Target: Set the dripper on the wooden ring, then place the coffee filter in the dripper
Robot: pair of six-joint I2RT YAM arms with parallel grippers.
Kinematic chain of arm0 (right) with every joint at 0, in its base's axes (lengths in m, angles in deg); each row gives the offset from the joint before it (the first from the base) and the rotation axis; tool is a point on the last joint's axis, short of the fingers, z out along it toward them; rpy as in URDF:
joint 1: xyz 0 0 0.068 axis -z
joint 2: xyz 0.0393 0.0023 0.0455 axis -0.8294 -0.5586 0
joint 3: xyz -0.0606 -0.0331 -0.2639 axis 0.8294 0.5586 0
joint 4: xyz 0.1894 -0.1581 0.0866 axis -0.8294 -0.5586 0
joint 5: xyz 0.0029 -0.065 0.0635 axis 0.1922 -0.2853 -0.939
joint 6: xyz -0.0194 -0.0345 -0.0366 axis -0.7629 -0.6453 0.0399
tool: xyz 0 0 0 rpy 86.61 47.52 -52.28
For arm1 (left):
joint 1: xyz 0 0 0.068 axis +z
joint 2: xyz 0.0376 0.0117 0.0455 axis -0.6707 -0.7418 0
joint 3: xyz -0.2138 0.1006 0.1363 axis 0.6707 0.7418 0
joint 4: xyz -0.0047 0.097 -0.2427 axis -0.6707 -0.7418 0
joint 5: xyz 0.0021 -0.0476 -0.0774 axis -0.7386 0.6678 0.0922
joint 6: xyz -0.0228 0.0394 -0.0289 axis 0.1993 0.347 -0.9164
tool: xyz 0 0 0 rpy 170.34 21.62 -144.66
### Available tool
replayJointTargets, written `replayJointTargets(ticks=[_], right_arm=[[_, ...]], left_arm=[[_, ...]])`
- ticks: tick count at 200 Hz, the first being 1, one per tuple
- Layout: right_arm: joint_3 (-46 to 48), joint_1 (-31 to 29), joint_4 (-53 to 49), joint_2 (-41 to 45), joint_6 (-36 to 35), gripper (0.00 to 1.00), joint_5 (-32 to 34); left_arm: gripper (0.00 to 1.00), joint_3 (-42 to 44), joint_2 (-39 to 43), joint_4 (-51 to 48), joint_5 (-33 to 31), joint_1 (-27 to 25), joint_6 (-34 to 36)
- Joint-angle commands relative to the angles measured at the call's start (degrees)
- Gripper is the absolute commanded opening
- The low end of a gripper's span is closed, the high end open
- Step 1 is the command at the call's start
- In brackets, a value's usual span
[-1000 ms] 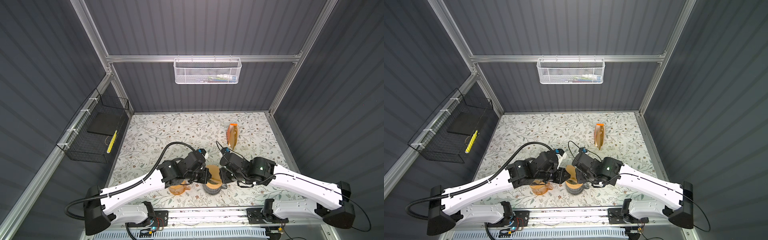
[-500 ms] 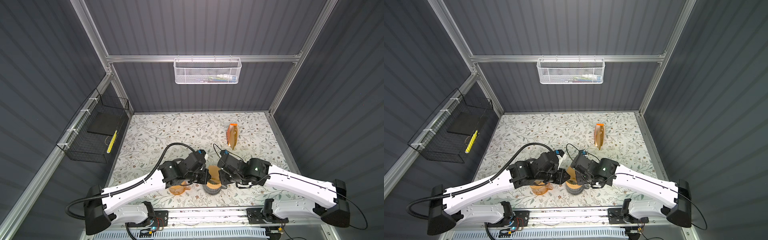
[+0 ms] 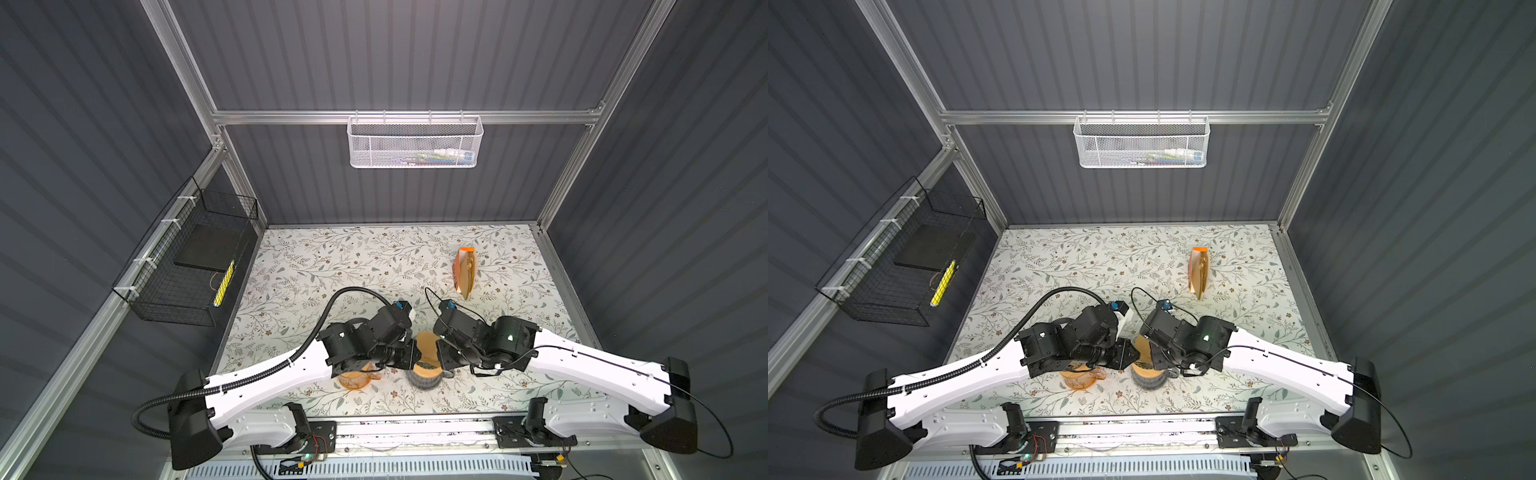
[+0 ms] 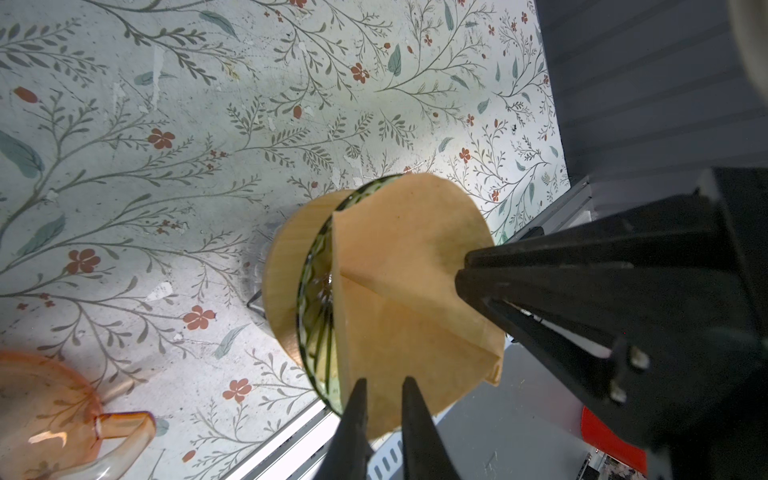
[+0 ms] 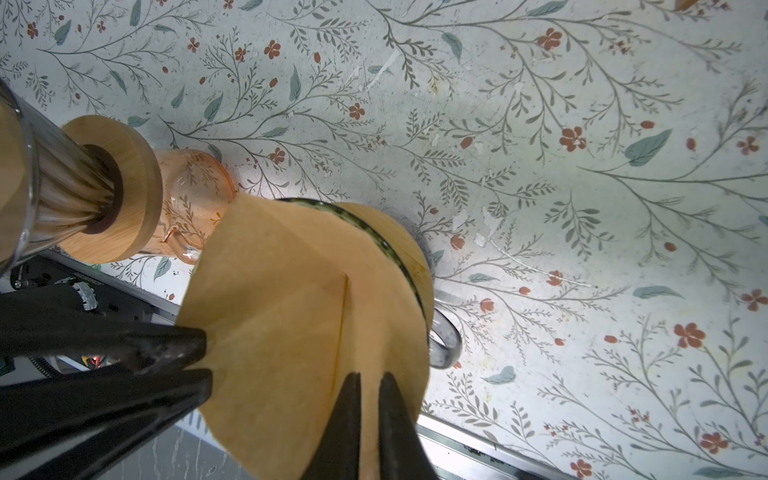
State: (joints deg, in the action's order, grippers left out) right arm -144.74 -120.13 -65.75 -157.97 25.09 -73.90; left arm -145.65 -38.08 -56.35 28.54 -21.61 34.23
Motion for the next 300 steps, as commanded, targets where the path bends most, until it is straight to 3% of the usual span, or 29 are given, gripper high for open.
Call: replayJointTargets(ticks=[1,235,280,289,300], right_arm=[[-1.7,-0.2,-0.9,0.0,-0.2,0.14,1.1],[-4.5,-0.6,-1.5,2.1,-0.1,0.21,3.4],[-5.8,-0.2,-2.7,4.8,-1.1,0.23,6.9],[-6.2,0.5,-3.2,4.9,-1.7,0.24,7.6],[-6.7,2.0,-3.7,7.6,-3.0,0.25,7.5]], left_arm=[[0.18,-0.9,0.6,-1.2,-0.8,-0.3,-0.2],[0.18,-2.9,5.0,-0.4,-5.7,-0.3,-1.3],[0.21,-8.9,7.1,-7.3,-21.3,-0.3,-1.0],[0.27,-9.9,7.7,-8.4,-24.8,-0.3,-0.5],[0.47,-11.7,8.0,-11.0,-28.5,-0.3,0.4]])
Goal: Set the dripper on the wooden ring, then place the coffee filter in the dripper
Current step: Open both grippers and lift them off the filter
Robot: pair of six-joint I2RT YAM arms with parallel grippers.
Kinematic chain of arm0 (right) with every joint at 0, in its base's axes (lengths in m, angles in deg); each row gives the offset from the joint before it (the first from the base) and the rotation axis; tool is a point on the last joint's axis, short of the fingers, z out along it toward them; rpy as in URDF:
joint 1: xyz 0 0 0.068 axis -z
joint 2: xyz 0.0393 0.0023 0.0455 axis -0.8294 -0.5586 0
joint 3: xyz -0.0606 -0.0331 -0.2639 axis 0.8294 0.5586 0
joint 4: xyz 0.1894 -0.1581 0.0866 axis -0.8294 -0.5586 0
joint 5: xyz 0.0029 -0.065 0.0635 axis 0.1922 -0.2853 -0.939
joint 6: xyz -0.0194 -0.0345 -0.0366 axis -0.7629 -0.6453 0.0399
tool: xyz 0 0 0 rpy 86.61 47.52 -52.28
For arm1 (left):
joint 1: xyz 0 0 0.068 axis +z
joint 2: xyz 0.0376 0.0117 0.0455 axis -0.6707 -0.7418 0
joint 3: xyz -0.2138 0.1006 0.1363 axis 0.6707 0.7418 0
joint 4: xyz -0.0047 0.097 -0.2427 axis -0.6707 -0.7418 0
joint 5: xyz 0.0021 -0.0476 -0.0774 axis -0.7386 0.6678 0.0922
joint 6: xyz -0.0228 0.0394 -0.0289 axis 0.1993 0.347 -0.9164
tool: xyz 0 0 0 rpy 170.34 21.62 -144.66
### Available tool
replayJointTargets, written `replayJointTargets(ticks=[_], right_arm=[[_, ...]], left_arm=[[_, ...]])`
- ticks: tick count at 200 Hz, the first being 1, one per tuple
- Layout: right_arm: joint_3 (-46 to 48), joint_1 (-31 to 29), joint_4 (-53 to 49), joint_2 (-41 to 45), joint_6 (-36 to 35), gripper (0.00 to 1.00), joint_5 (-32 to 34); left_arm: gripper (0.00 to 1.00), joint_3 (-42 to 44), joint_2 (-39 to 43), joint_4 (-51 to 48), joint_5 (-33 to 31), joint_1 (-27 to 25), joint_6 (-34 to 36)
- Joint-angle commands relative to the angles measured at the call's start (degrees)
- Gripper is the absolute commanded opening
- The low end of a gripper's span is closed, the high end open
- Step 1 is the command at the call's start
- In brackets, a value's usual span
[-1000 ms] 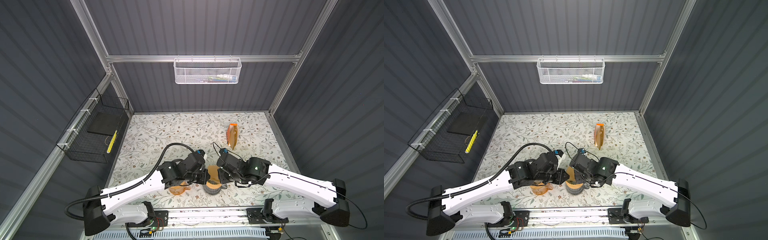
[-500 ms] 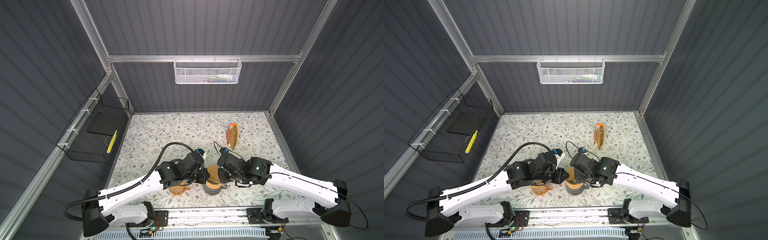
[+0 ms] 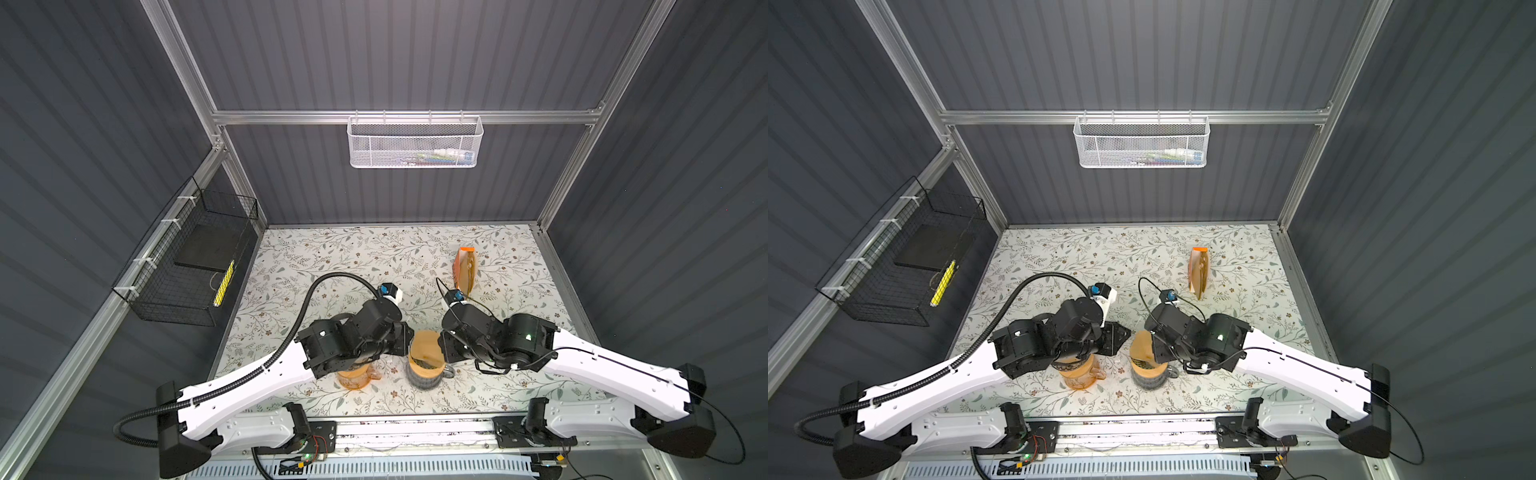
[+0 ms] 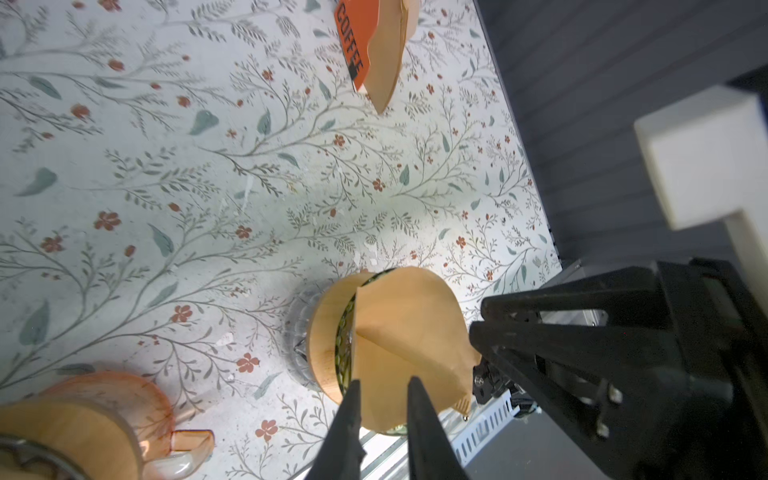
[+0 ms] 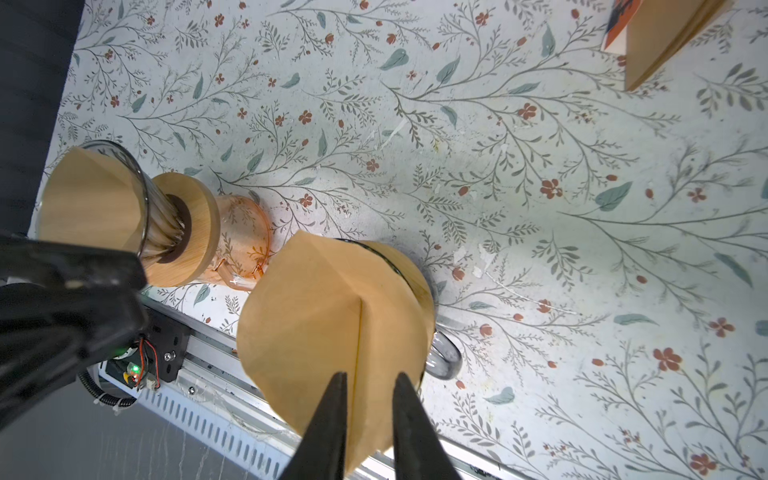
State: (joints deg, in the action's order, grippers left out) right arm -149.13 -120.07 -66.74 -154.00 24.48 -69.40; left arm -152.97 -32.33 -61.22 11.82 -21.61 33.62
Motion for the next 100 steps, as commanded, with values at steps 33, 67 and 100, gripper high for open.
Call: replayJointTargets(ticks=[33,67,100], right_arm=[[-1.1,7.5,-2.3,8.7,-6.0,0.29,2.4],[2.7,14.8,0.6,14.8,-9.4,0.43,2.5],[3.7,21.5,0.6,18.6,-13.7,0.71,0.0]], left_arm=[[0.79,-11.1,1.5,-13.8,-20.6,-0.2,4.8],[1.0,-11.7,3.7,-14.0,-25.1,0.0,6.0],[1.0,-11.5,5.4,-13.7,-27.3,1.8,8.3]])
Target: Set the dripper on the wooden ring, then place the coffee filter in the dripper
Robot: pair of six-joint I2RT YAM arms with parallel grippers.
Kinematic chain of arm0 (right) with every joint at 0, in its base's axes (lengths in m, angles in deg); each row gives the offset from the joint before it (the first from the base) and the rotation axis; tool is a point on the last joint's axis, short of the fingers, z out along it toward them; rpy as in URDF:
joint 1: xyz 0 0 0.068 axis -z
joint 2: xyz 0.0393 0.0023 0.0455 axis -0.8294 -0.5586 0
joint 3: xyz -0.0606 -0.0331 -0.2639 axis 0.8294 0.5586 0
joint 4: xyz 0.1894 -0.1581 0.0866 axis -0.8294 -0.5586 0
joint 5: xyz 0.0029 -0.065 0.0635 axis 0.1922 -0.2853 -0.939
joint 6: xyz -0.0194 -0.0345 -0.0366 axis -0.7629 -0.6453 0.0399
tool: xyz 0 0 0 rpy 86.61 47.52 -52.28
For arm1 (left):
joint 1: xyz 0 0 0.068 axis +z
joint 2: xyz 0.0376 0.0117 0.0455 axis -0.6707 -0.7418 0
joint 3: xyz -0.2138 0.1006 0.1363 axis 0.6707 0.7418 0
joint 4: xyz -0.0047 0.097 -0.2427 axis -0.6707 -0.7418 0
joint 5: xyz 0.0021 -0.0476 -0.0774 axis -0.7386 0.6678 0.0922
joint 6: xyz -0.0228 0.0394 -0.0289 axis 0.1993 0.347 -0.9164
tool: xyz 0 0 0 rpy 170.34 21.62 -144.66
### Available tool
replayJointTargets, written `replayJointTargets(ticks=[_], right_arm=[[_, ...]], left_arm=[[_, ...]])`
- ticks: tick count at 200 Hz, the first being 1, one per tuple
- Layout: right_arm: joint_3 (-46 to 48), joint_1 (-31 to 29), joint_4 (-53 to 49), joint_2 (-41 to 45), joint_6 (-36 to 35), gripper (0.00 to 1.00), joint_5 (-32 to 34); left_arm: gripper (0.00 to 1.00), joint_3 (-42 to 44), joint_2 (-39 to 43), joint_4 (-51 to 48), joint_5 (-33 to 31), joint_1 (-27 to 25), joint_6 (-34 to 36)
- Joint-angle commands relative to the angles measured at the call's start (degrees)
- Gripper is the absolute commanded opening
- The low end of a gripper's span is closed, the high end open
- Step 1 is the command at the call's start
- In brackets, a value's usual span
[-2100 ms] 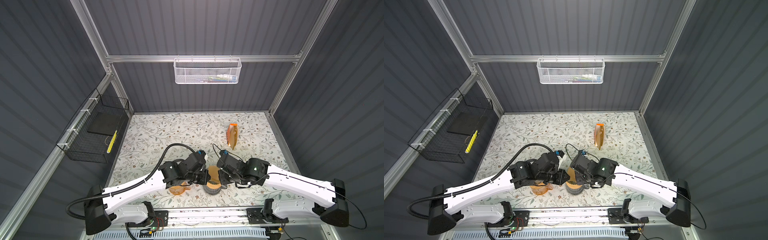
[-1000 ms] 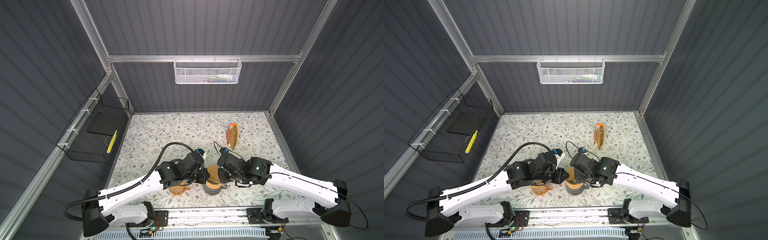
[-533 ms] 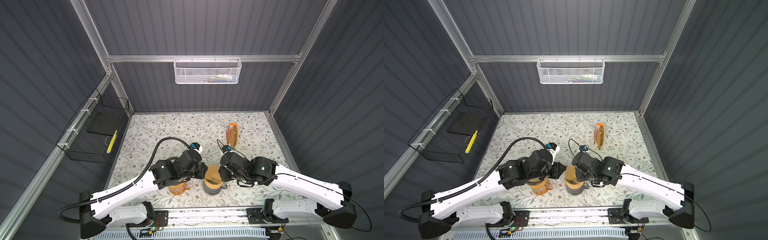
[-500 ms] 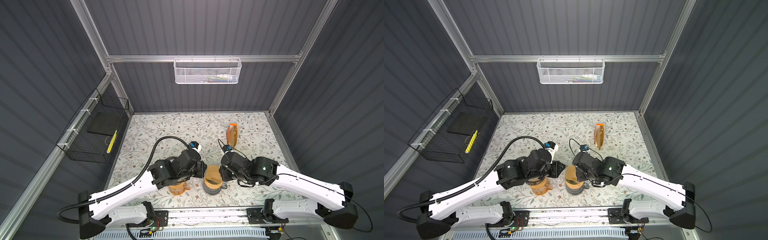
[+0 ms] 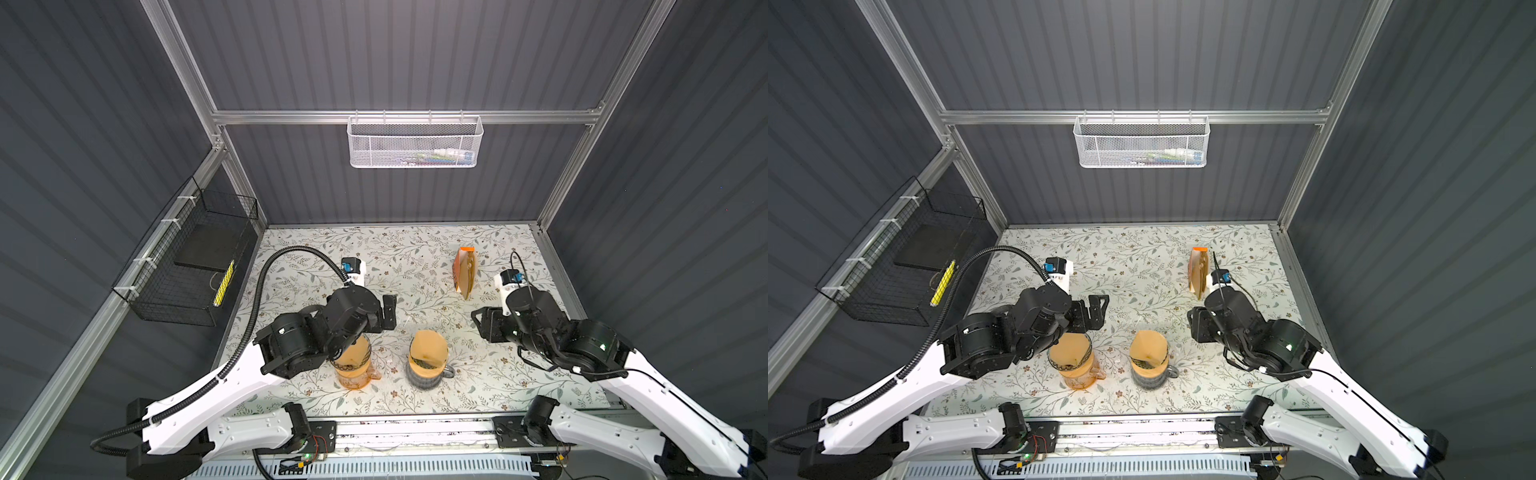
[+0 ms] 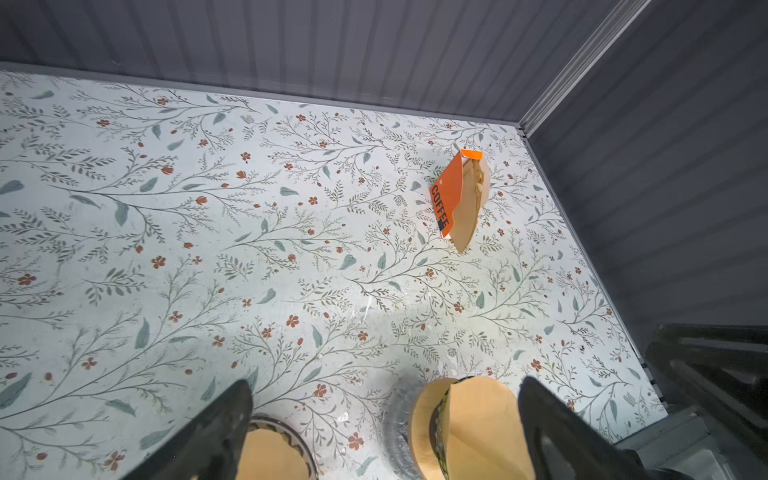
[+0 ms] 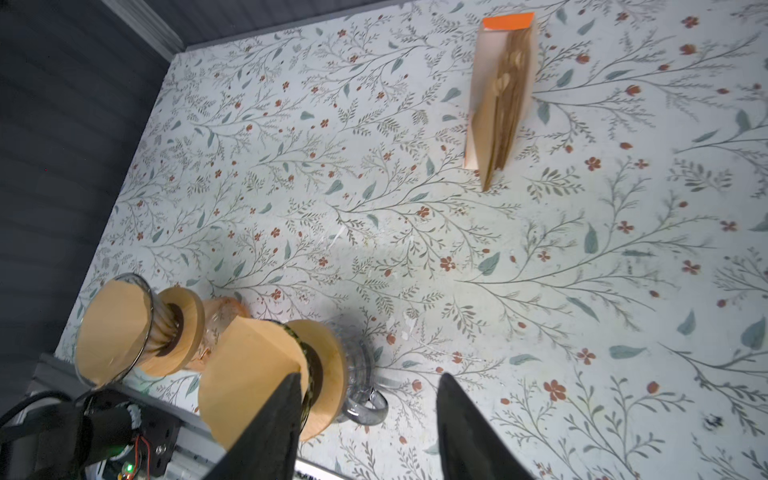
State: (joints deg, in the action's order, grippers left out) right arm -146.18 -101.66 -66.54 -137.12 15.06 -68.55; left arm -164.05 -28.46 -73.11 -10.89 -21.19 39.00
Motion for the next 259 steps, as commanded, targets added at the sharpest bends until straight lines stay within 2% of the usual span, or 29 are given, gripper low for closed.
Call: replayJointTargets(ticks=[1,5,8,13,44,59,79,108,136,167,188,215,248,259], right_arm=[[0.8,3.3,0.4,1.7,-4.4,0.72,-0.9],[0.8,3.8,0.4,2.0,-5.1,0.8,-1.1],[0.8,4.1,0.4,2.2,-5.6,0.95,-1.3],[0.9,4.7,0.4,2.4,-6.3,0.99,-1.4],[2.3,9.3,1.2,2.9,-9.8,0.99,-2.1],[3.6,12.7,2.8,2.8,-11.5,0.99,-2.7],[5.0,19.0,4.9,2.4,-13.6,0.99,-7.0],[7.8,27.7,9.4,2.4,-15.9,0.99,-12.0],[10.8,35.7,13.7,1.0,-16.8,0.99,-16.6],[13.7,41.4,18.6,-1.4,-18.8,0.99,-18.9],[16.1,44.5,23.1,-4.3,-19.5,0.99,-17.9],[18.8,48.4,29.7,-7.7,-18.3,0.99,-16.4],[21.9,50.4,38.4,-12.1,-19.7,0.99,-11.3],[22.9,50.7,41.0,-13.3,-20.5,0.99,-10.0]], left_arm=[[1.0,-0.4,1.6,-1.8,-4.6,1.5,3.1],[1.0,-0.4,1.7,-1.9,-4.8,2.0,3.4],[1.0,-0.4,1.9,-2.1,-5.0,2.3,3.5],[1.0,-0.2,2.1,-2.6,-5.4,3.1,3.5],[1.0,3.7,4.4,-1.5,-3.0,11.2,5.4],[1.0,5.9,5.2,0.0,-3.7,13.5,7.1],[1.0,7.4,4.9,1.6,-5.1,16.2,10.2],[1.0,10.7,5.5,7.1,-3.5,23.7,14.4],[1.0,13.7,4.4,12.0,0.9,32.3,17.6],[1.0,18.2,2.0,19.0,6.4,41.2,20.5],[1.0,23.2,0.9,26.2,9.7,45.6,22.4],[1.0,29.3,0.6,34.7,8.8,47.5,23.0],[1.0,32.0,-2.9,40.2,10.2,50.7,25.8],[1.0,32.9,-3.7,41.5,8.9,51.7,26.1]])
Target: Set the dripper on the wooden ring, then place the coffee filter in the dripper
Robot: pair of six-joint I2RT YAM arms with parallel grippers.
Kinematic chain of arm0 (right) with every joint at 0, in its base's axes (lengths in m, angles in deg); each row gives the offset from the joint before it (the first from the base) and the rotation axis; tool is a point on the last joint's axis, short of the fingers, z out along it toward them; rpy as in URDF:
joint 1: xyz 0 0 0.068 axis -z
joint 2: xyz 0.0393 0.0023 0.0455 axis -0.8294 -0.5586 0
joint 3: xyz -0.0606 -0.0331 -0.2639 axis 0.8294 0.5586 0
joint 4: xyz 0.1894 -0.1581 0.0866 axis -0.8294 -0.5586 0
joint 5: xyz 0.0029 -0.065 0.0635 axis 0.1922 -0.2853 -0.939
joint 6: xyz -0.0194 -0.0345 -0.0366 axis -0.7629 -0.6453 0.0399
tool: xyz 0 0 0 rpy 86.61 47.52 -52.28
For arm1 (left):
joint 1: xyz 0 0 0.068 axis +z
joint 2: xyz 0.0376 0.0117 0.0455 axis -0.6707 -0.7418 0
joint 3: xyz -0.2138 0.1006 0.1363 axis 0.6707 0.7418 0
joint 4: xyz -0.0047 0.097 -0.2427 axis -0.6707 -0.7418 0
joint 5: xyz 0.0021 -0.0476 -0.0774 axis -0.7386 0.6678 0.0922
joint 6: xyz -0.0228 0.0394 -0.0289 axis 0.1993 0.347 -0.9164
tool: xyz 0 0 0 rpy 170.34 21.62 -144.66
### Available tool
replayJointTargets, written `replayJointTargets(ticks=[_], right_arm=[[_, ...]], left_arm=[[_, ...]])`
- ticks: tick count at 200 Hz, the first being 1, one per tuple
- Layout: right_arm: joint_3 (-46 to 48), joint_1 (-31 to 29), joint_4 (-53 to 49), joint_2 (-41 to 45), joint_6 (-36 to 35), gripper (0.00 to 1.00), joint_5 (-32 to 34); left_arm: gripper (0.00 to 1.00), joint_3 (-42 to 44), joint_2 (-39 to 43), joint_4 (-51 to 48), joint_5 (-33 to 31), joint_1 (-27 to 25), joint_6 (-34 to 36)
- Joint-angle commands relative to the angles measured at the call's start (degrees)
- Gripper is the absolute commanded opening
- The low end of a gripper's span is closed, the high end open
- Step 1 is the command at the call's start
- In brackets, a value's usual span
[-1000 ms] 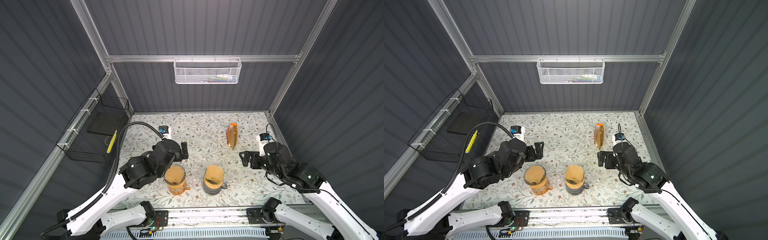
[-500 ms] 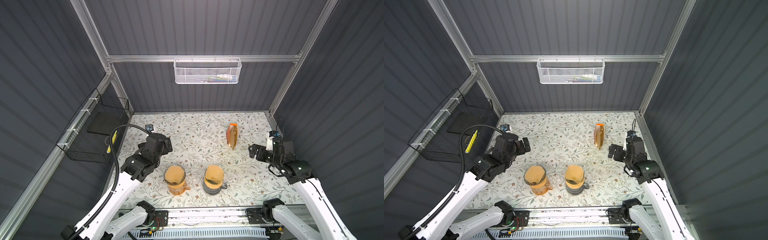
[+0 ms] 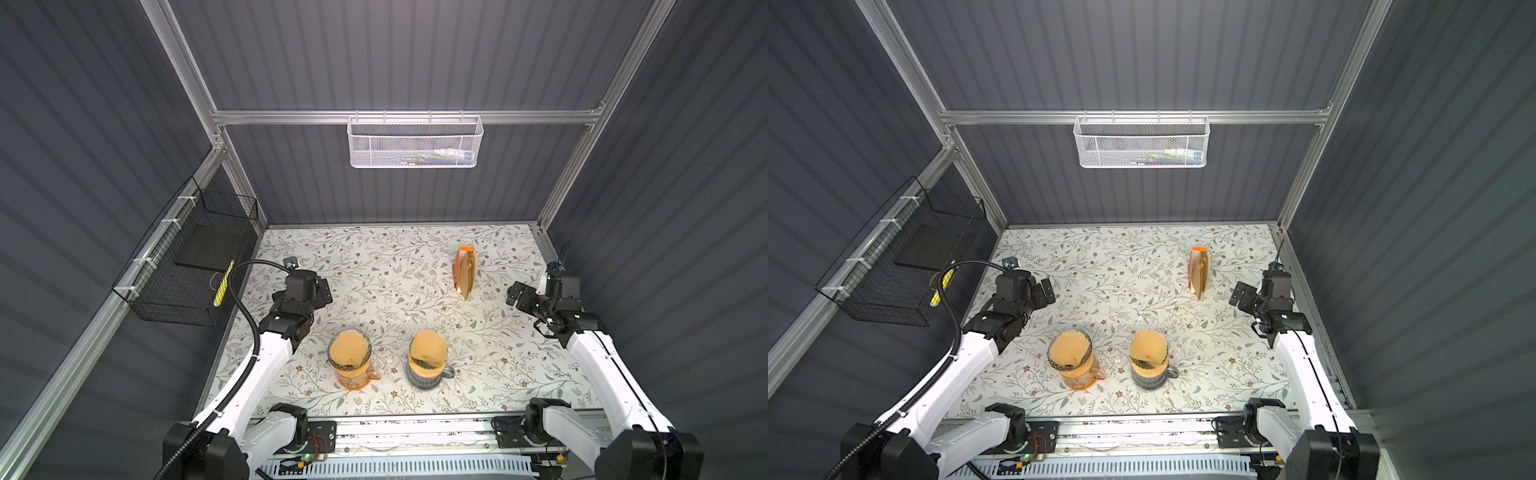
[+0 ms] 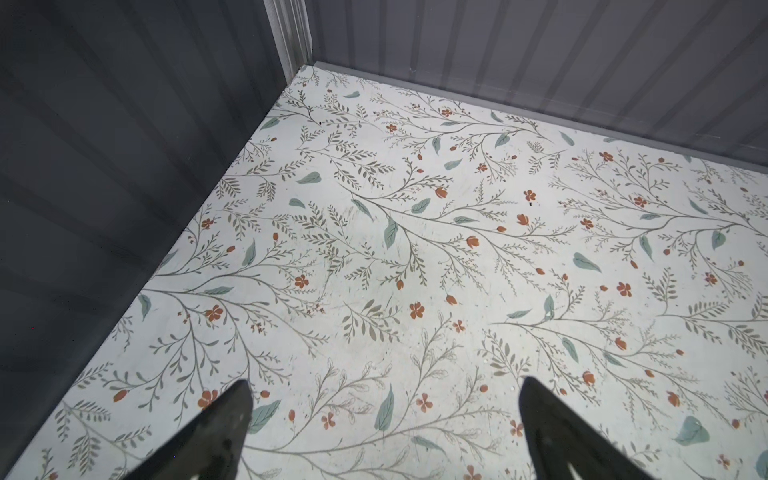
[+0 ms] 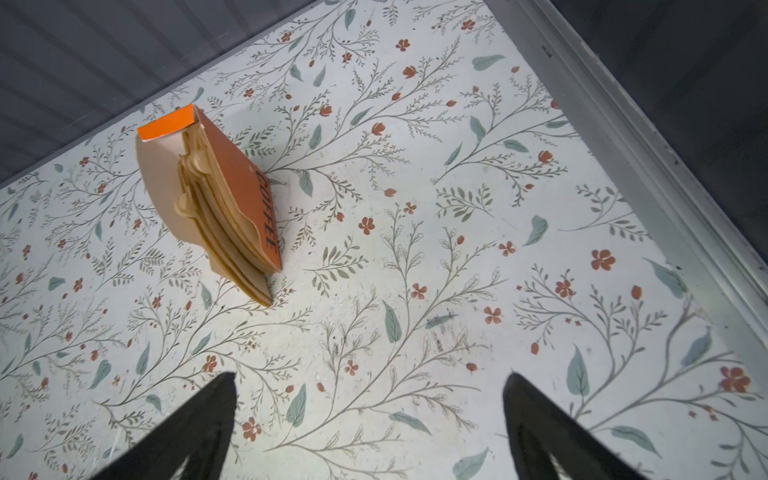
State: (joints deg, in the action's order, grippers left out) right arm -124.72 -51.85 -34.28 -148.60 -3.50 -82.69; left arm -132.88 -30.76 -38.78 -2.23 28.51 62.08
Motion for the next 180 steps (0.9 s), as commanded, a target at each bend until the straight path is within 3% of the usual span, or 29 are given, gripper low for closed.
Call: replayJointTargets(ticks=[1,110,180], right_arm=[[1.6,0.9,9.0,-2.0,-2.1,0.99,4.2],[16.5,0.7,43.4,-11.5,-9.2,0.99,7.1],[17.1,0.5,53.8,-15.8,-10.2,0.99,4.7]], left_arm=[[1.0,1.8,-1.4,7.3,0.2,2.0,3.1],[1.0,13.6,-7.4,34.1,6.0,13.1,10.9],[0.99,18.3,-22.4,54.8,11.2,13.2,12.1]])
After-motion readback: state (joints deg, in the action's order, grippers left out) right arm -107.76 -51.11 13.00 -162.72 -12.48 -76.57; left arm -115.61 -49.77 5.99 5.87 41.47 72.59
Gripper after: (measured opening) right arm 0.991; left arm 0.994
